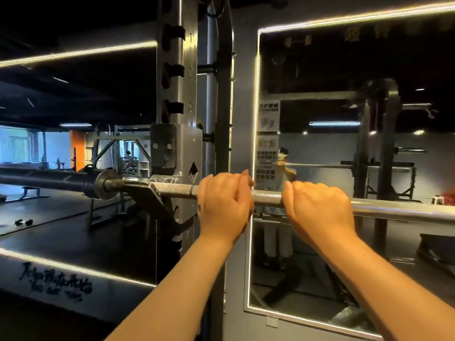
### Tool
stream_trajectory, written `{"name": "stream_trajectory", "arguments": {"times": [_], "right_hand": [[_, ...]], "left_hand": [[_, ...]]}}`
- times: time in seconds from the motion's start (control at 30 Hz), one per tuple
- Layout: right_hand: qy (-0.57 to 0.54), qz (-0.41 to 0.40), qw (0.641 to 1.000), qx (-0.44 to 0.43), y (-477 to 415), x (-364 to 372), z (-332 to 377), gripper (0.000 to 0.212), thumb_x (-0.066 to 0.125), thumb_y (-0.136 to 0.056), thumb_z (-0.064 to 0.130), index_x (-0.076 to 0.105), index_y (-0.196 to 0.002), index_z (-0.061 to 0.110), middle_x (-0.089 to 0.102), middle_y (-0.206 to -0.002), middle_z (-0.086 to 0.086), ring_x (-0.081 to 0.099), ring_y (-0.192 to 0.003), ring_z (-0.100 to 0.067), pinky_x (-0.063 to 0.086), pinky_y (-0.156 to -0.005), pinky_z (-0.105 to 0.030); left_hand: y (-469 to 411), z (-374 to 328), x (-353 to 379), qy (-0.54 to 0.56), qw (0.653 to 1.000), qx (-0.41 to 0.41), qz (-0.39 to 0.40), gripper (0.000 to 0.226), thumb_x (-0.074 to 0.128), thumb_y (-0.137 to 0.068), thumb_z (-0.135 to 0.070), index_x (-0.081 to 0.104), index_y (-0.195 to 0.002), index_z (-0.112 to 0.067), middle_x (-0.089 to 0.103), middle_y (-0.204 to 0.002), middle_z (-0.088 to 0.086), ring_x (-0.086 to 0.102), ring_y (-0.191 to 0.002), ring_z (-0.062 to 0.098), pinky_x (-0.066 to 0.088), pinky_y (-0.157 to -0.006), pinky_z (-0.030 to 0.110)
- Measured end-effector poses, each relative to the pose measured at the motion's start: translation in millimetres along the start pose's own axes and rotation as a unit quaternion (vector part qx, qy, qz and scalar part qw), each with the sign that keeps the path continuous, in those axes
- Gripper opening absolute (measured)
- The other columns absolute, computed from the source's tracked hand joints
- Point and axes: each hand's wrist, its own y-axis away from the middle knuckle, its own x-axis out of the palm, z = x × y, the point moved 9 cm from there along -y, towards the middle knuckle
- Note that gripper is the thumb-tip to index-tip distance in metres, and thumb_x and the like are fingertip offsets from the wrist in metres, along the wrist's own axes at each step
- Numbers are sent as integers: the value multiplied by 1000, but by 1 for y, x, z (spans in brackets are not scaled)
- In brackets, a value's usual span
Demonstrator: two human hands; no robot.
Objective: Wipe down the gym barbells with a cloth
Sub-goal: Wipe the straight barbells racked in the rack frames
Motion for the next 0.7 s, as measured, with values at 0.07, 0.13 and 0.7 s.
{"name": "stream_trajectory", "arguments": {"times": [0.07,0.13,0.7], "right_hand": [[4,12,1000,-12,0,2,2,35,25,-109,40,55,-105,21,48,-81,6,50,-67,-17,45,-63,-30],[4,23,999,-21,1,-1,4,28,33,-108,37,54,-109,19,50,-85,3,57,-73,-20,50,-67,-32],[-33,-32,999,9,-3,2,-3,29,44,-106,36,66,-107,18,69,-88,-1,68,-75,-24,48,-64,-38]], "left_hand": [[-1,8,0,56,991,-116,-41,21,44,-102,-33,64,-105,-28,65,-90,-14,57,-93,6,45,-100,50],[0,-4,13,44,989,-137,-39,17,43,-102,-33,59,-108,-32,63,-94,-15,55,-94,4,45,-99,46],[18,-49,34,-3,998,35,53,28,41,-105,-31,67,-98,-20,62,-97,-6,55,-95,13,43,-100,40]]}}
